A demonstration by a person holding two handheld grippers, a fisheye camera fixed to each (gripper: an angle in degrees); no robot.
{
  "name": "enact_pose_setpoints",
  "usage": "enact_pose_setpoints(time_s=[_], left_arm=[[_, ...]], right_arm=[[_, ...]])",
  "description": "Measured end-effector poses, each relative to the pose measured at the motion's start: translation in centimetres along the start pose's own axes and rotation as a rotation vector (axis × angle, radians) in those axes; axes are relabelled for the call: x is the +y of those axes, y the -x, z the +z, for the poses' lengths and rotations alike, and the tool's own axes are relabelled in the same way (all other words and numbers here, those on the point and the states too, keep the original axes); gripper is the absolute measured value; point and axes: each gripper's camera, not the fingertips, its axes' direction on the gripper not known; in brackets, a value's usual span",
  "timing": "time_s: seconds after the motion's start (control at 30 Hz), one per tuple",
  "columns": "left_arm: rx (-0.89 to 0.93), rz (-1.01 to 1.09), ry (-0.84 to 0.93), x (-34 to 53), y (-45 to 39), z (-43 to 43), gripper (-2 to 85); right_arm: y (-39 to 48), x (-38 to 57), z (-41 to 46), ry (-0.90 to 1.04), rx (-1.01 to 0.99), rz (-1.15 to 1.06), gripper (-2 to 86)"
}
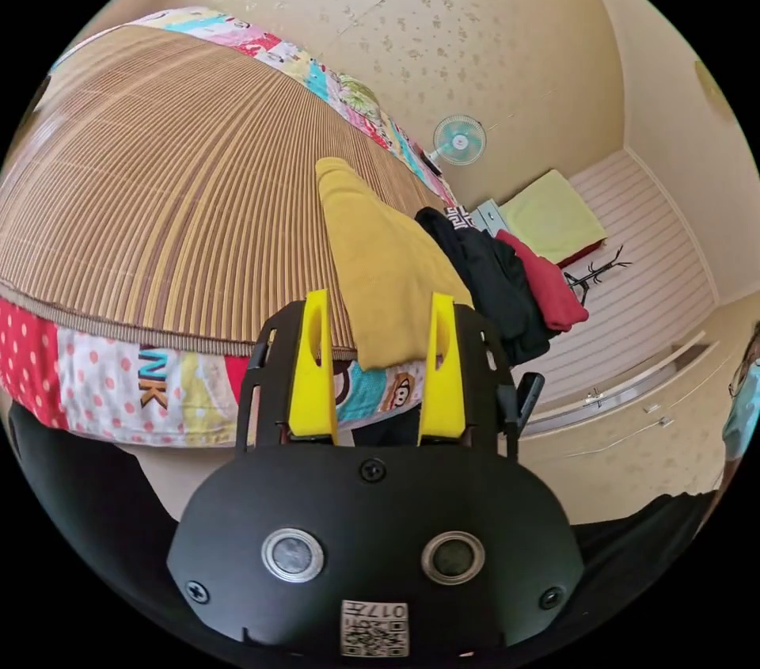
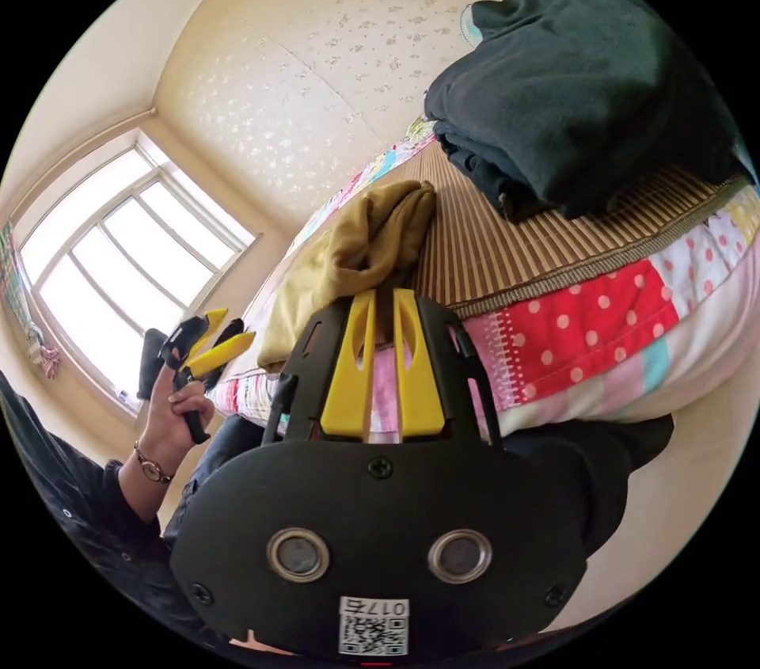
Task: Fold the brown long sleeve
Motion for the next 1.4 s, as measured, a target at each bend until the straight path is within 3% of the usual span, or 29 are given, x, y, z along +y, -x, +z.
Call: enact_pose_setpoints(time_s=[0.13,0.37,0.63,0.83,0.93,1.07,1.23,1.3,1.4], left_arm=[[0.047,-0.054,0.112,0.4,1.8,3.7,16.2],[0.093,-0.133,0.157,1.0,3.1,6.8,7.8],[0.267,-0.078,0.227,4.1,-1.4,5.1,5.8],[0.267,0.105,0.348,10.5,-8.2,2.9,5.3],[0.266,0.213,0.382,12.4,-10.2,2.1,3.2],[0.294,0.259,0.379,13.0,-11.4,1.2,2.4],[0.308,0.208,0.374,12.1,-12.0,1.3,7.7],[0.306,0.204,0.385,12.2,-12.4,1.6,7.8],[0.307,0.196,0.401,12.3,-13.2,2.0,8.0]], right_arm=[[-2.0,-0.1,-6.3,-0.107,-0.035,0.177,7.0],[-4.3,0.9,-10.9,-0.028,-0.267,0.318,12.3],[-3.6,2.0,-6.0,0.218,-0.534,0.424,22.9],[-3.4,1.7,-2.3,0.211,-0.718,0.473,18.9],[-1.0,-0.6,-2.2,0.243,-0.715,0.34,13.6],[5.6,-6.5,-4.4,0.216,-0.518,0.065,8.4],[13.6,-17.9,-9.2,0.044,-0.38,-0.265,6.7],[14.2,-21.5,-11.2,-0.046,-0.366,-0.317,6.5],[10.8,-26.9,-13.2,-0.163,-0.368,-0.216,6.4]])
